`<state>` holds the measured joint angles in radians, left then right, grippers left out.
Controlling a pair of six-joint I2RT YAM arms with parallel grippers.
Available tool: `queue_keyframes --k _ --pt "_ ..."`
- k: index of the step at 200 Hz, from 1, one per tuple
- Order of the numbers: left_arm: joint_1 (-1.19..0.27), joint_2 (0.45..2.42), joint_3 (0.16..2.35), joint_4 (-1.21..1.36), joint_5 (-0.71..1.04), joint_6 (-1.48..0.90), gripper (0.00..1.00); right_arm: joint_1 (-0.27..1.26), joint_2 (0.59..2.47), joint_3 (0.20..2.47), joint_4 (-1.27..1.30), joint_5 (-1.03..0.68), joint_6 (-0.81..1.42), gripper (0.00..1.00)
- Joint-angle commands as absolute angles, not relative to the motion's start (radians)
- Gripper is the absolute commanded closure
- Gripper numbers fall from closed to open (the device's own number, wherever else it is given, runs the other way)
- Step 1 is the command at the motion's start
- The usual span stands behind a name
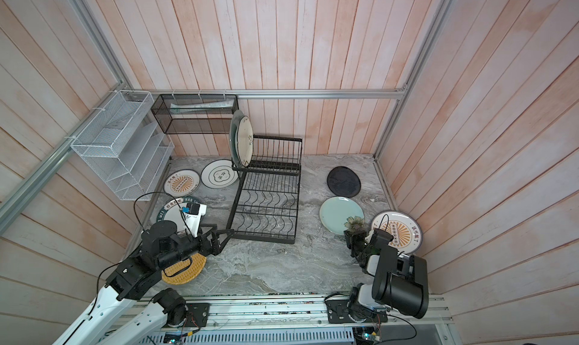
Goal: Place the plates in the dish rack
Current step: 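Pinch the rim of the pale green flower plate with the right gripper, then slide the green plate toward the rack with the right gripper while the left approaches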
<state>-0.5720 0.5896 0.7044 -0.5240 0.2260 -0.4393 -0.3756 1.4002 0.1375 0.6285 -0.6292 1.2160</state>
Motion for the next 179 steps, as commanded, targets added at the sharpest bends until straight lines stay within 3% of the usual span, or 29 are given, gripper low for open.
queue_keyframes --k 1,54,124,148,179 --pt "-0.574 0.583 0.691 -0.511 0.204 -0.448 0.0 -0.354 1.366 0.107 0.516 -0.613 1.249 1.0" --pt "-0.574 0.583 0.69 -0.512 0.191 -0.449 0.0 -0.339 1.093 0.132 0.351 -0.617 1.262 1.0" --pt "-0.573 0.594 0.681 -0.492 0.173 -0.463 0.0 -0.261 0.877 0.196 0.321 -0.676 1.361 1.0" --pt "-0.574 0.635 0.609 -0.371 0.129 -0.566 0.0 -0.198 0.842 0.206 0.333 -0.672 1.394 1.0" --pt "-0.604 0.767 0.523 -0.066 0.238 -0.732 0.0 -0.066 0.803 0.203 0.368 -0.603 1.501 1.0"
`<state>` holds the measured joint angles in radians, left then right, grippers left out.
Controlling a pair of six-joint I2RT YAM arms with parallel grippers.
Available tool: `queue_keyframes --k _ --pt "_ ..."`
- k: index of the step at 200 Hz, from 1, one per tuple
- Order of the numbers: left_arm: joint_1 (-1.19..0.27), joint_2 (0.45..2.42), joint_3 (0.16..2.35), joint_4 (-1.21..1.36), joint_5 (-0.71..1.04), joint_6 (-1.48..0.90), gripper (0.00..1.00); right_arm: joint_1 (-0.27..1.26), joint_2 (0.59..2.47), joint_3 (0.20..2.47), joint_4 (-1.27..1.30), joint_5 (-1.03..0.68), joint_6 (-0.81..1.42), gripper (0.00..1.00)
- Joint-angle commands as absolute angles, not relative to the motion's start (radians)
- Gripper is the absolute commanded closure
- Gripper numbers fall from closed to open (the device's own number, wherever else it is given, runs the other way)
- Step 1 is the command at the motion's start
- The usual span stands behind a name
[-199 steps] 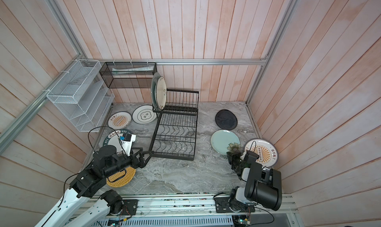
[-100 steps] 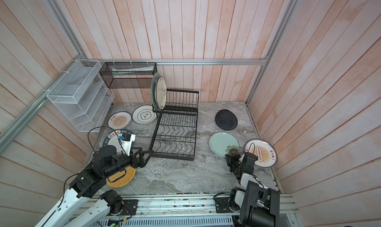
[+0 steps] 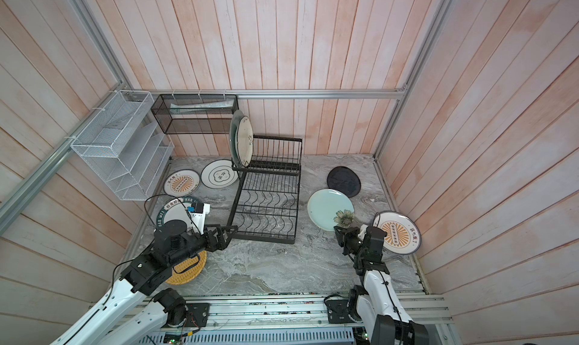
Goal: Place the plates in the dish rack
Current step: 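Slide the green plate toward the rack with the right gripper while the left approaches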
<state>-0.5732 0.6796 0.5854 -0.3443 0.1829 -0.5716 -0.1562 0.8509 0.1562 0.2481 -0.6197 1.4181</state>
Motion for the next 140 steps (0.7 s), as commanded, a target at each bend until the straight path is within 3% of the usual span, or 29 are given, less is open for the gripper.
queue_keyframes --k 1,54,85,140 --pt "-0.606 0.771 0.519 -0.051 0.236 -0.738 0.0 -0.061 0.803 0.203 0.369 -0.599 1.502 1.0" --pt "-0.887 1.152 0.59 0.299 -0.044 -0.928 0.0 0.093 0.784 0.198 0.407 -0.508 1.564 1.0" --pt "-0.921 1.355 0.709 0.329 -0.049 -0.995 0.0 0.17 0.779 0.197 0.412 -0.46 1.581 1.0" --pt "-0.923 1.55 0.84 0.305 -0.095 -1.066 0.12 0.219 0.751 0.177 0.425 -0.45 1.601 1.0"
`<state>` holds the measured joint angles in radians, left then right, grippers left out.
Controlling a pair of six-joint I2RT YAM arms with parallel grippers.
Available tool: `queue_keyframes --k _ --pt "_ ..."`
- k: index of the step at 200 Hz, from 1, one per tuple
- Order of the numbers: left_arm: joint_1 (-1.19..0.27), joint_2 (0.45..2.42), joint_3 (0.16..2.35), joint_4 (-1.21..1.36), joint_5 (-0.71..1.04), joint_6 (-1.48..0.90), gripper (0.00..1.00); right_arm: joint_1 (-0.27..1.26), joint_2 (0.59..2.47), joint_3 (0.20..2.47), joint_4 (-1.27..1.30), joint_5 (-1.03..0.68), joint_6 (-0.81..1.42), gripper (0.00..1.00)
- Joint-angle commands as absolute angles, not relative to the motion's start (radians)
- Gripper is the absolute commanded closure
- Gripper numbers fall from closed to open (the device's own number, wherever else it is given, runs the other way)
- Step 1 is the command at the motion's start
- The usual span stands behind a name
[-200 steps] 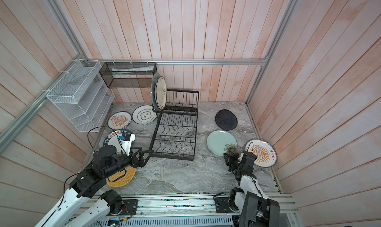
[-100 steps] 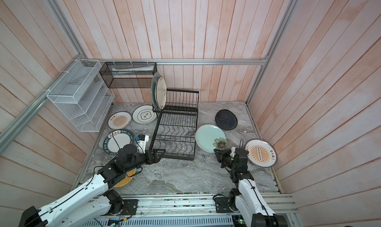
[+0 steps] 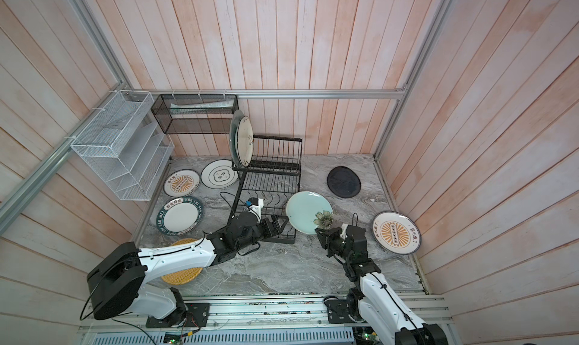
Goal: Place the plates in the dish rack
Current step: 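Slide the green plate toward the rack with the right gripper while the left approaches, then grasp the green plate rim with the left gripper while the right gripper holds it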
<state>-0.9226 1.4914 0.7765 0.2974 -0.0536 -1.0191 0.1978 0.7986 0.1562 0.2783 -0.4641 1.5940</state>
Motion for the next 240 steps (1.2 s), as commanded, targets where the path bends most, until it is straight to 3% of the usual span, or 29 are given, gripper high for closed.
queue_keyframes --k 1,28,50,114,146,161,180,229,240 --pt "-0.922 1.553 0.843 0.304 -0.094 -1.067 0.12 0.22 0.75 0.178 0.424 -0.449 1.601 1.0" --pt "-0.905 1.636 0.911 0.272 -0.082 -1.1 0.16 0.238 0.722 0.173 0.408 -0.443 1.61 1.0" --pt "-0.879 1.701 0.958 0.28 -0.029 -1.113 0.26 0.242 0.698 0.166 0.402 -0.447 1.616 1.0" --pt "-0.811 1.74 0.864 0.56 0.174 -1.19 1.0 0.258 0.662 0.164 0.367 -0.459 1.59 1.0" --pt "-0.782 1.694 0.776 0.672 0.237 -1.239 1.0 0.285 0.672 0.217 0.313 -0.461 1.524 1.0" --pt "-0.785 1.652 0.744 0.667 0.228 -1.242 1.0 0.303 0.679 0.266 0.273 -0.451 1.462 0.7" --pt "-0.784 1.592 0.675 0.69 0.199 -1.263 1.0 0.312 0.686 0.317 0.209 -0.432 1.38 0.46" --pt "-0.782 1.382 0.542 0.603 0.093 -1.239 1.0 0.311 0.739 0.376 0.179 -0.398 1.297 0.07" --pt "-0.78 1.326 0.517 0.571 0.068 -1.228 1.0 0.31 0.763 0.393 0.186 -0.386 1.274 0.02"
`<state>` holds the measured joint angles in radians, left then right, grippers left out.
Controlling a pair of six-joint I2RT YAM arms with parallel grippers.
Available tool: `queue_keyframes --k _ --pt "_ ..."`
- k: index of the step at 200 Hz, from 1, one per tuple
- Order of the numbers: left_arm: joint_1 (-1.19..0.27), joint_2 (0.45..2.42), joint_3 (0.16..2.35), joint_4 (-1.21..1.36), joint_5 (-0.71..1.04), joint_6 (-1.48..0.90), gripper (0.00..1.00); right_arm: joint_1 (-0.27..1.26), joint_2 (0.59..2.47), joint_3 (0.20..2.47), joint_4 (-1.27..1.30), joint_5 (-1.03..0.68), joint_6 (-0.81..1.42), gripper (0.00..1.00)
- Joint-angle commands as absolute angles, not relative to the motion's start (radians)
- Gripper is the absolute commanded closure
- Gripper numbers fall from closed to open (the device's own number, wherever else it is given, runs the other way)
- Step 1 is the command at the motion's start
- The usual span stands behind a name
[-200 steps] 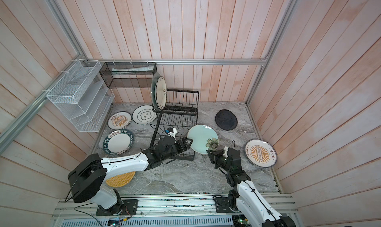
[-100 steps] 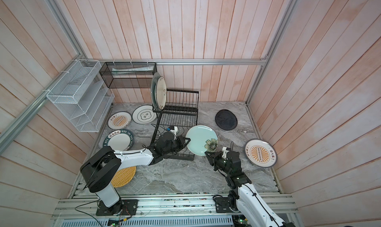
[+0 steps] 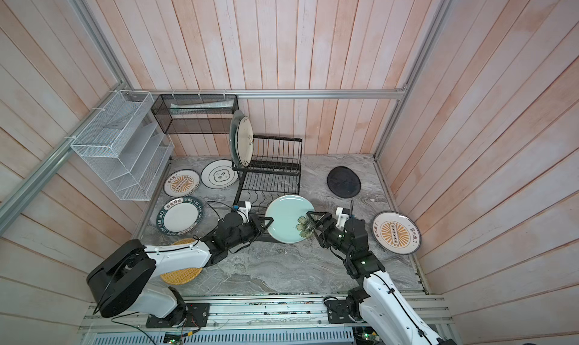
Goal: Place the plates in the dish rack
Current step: 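Grasp the green plate rim with the left gripper while the right gripper holds it, then lift the green plate upright with the left gripper while the right gripper withdraws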
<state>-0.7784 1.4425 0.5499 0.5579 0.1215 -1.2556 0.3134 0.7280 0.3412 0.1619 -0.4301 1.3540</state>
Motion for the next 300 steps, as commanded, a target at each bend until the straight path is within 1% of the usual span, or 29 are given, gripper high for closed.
queue_keyframes --k 1,64,102,120,137,148,164,183,203,220,240,300 --pt "-0.781 1.32 0.516 0.567 0.065 -1.228 1.0 0.311 0.765 0.394 0.188 -0.383 1.273 0.02" --pt "-0.746 0.958 0.419 0.314 -0.027 -1.165 1.0 0.282 0.972 0.581 0.215 -0.371 0.975 0.02" --pt "-0.739 0.767 0.447 0.147 -0.096 -1.079 1.0 0.285 1.057 0.559 0.335 -0.404 0.864 0.02" --pt "-0.739 0.727 0.492 0.07 -0.126 -1.037 1.0 0.288 1.114 0.512 0.442 -0.463 0.843 0.02" --pt "-0.739 0.709 0.538 0.034 -0.139 -0.997 1.0 0.294 1.157 0.485 0.492 -0.495 0.84 0.02" --pt "-0.739 0.709 0.591 -0.013 -0.157 -0.962 1.0 0.303 1.178 0.46 0.533 -0.503 0.827 0.02" --pt "-0.739 0.731 0.738 -0.148 -0.197 -0.871 1.0 0.327 1.193 0.426 0.57 -0.467 0.814 0.02" --pt "-0.739 0.788 0.935 -0.299 -0.23 -0.768 1.0 0.344 1.209 0.401 0.615 -0.449 0.799 0.02" --pt "-0.739 0.862 1.106 -0.392 -0.244 -0.681 1.0 0.353 1.232 0.381 0.65 -0.43 0.773 0.02" --pt "-0.739 0.93 1.234 -0.432 -0.261 -0.618 1.0 0.352 1.261 0.356 0.693 -0.413 0.79 0.02" --pt "-0.739 1.001 1.35 -0.443 -0.27 -0.57 1.0 0.356 1.286 0.332 0.768 -0.437 0.801 0.02" --pt "-0.739 1.163 1.575 -0.45 -0.333 -0.467 1.0 0.383 1.317 0.317 0.87 -0.47 0.804 0.02"
